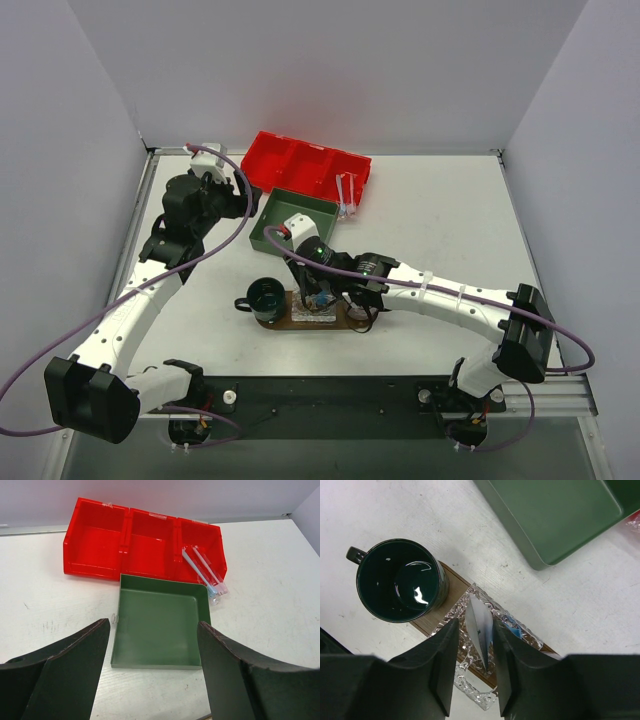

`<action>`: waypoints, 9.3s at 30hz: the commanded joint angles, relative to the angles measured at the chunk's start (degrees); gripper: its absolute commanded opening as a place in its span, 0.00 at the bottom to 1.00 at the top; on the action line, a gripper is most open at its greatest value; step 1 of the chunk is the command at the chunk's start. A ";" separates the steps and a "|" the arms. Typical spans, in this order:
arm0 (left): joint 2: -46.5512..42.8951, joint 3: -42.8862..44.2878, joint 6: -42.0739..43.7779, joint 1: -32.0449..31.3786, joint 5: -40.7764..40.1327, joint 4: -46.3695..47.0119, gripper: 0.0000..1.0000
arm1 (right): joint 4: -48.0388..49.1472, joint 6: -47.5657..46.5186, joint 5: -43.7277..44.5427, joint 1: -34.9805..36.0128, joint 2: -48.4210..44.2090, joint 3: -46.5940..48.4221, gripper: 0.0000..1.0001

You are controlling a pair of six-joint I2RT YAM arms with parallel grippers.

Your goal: Prepare toiletry sets of a toothbrush and toothpaste on the tray

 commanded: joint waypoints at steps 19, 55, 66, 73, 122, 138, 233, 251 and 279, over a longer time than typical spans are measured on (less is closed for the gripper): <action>0.03 0.70 0.60 -0.36 0.34 2.12 0.80 | 0.96 -0.66 -2.56 0.22 -6.29 0.38 0.67; 0.65 2.54 6.22 -7.66 -3.70 -2.01 0.81 | -3.52 2.68 -36.99 -48.55 12.77 11.19 0.44; 2.05 2.63 6.49 -7.83 -3.70 -2.27 0.80 | -3.87 5.41 -47.55 -50.93 27.97 22.62 0.44; 2.14 2.72 6.40 -7.92 -3.70 -2.45 0.81 | -3.96 8.65 -50.71 -51.20 31.93 24.90 0.44; 3.72 2.63 6.75 -8.01 -3.88 -2.80 0.81 | -5.54 9.45 -55.29 -53.49 35.80 28.86 0.43; 3.46 2.81 6.84 -8.01 -3.88 -2.89 0.80 | -5.37 9.36 -55.82 -52.26 40.46 32.64 0.39; -0.32 1.93 8.68 -8.62 -4.23 -1.66 0.80 | -7.83 12.26 -64.87 -54.98 31.86 31.51 0.00; -6.20 -3.34 23.09 -21.45 21.50 3.26 0.81 | -21.52 5.68 -59.42 -46.37 -1.19 11.74 0.00; -17.19 -17.59 45.86 -42.29 7.19 13.46 0.82 | -55.46 4.70 -57.31 -26.51 -19.57 12.42 0.00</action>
